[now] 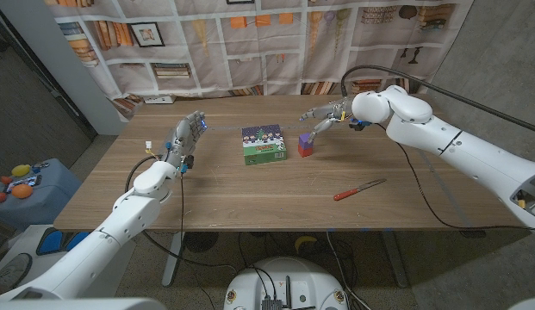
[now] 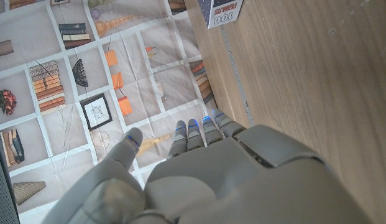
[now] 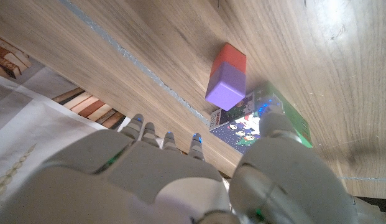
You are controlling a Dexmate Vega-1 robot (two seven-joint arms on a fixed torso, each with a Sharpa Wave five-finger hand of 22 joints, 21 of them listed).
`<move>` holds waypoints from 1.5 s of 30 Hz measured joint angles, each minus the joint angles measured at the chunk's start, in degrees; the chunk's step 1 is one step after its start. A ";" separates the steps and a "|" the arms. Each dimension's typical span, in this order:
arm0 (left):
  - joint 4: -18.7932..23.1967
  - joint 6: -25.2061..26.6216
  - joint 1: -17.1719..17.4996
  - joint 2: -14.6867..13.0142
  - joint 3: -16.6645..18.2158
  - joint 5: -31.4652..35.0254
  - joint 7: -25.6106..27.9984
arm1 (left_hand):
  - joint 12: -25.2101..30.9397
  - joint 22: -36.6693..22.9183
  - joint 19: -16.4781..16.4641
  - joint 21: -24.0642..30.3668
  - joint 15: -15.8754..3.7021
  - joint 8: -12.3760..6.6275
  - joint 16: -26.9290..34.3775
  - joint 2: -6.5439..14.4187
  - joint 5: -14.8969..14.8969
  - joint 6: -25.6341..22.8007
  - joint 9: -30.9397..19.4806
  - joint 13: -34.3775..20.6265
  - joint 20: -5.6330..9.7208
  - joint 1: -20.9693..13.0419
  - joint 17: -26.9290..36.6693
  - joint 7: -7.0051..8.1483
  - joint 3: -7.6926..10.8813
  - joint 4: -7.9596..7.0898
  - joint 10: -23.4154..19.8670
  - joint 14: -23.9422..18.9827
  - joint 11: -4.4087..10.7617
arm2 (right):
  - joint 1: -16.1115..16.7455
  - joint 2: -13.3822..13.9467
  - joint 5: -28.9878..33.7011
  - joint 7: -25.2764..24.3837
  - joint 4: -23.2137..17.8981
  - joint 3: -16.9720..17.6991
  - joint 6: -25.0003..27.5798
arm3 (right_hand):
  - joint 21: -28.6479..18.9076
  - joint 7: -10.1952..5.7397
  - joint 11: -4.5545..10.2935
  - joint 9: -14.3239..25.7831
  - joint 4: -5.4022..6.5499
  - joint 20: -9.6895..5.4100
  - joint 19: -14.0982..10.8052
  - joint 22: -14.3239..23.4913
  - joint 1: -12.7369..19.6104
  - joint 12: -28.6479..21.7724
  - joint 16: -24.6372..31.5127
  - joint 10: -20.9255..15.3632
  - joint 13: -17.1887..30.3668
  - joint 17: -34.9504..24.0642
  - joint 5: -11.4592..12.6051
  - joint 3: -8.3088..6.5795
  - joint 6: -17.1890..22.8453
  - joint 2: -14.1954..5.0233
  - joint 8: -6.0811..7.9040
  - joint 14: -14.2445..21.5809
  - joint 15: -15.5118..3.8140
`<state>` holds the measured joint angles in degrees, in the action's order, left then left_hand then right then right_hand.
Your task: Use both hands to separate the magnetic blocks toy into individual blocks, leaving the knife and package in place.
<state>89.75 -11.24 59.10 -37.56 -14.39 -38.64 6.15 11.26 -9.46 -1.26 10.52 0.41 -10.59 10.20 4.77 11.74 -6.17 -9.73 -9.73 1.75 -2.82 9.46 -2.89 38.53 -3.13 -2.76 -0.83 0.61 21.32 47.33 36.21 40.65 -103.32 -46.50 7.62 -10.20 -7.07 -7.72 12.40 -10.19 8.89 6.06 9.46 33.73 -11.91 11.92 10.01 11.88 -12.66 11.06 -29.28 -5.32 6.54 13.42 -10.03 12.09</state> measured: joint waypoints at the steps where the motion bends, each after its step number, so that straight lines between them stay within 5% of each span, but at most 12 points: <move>1: 0.11 0.00 0.12 0.00 0.06 0.00 0.00 | 0.00 0.00 0.00 0.00 0.00 0.00 0.00 0.00 0.00 0.00 0.00 0.00 0.00 0.00 0.00 0.00 0.00 0.00 0.00 0.00 0.00 | 0.00 0.00 0.25 0.13 0.00 0.00 -0.12 | 0.00 0.00 -0.09 0.00 0.00 0.01 -0.01 0.00 0.00 0.00 0.00 -0.09 0.00 0.00 0.00 0.00 0.00 0.00 0.00 0.00 0.00; 19: 0.73 0.34 0.80 0.14 0.29 0.08 1.65 | 0.00 0.00 0.00 0.00 0.10 0.00 0.00 0.00 0.00 -0.51 0.00 0.00 0.00 0.00 0.00 0.13 0.00 0.00 -0.41 -0.51 0.41 | -1.84 -2.93 4.89 1.40 4.00 -2.69 -2.24 | -0.64 -1.15 -0.17 0.53 0.15 0.19 -2.92 0.00 2.20 0.00 0.00 -0.18 -0.01 0.01 0.45 -0.63 2.16 -0.71 1.65 0.00 -0.01; 45: 0.77 1.00 1.00 0.31 -0.10 0.04 2.09 | 0.00 0.00 -0.31 0.00 -0.07 0.00 0.00 0.15 0.00 -0.81 0.01 0.00 -0.32 0.16 -0.01 0.44 0.46 -0.02 -0.40 -0.68 0.40 | -1.81 -4.90 10.34 0.40 5.49 -3.95 -1.98 | -1.07 -4.08 0.07 1.96 0.16 0.11 -7.91 0.00 6.81 -0.45 1.33 0.02 0.27 -0.28 -0.26 -1.43 12.36 -1.77 8.10 0.23 -0.23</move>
<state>90.52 -10.24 60.10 -37.25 -14.49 -38.60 8.24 11.26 -9.46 -1.57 10.52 0.34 -10.59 10.20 4.92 11.74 -6.98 -9.72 -9.73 1.43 -2.67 9.46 -2.45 38.99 -3.15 -3.17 -1.51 1.01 19.51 42.43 46.55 41.04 -97.83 -50.45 5.64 -11.27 -11.15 -7.65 14.37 -10.03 9.00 -1.85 9.46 40.54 -12.36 13.25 10.03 12.15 -12.94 10.80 -30.70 7.04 4.77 21.53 -9.80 11.86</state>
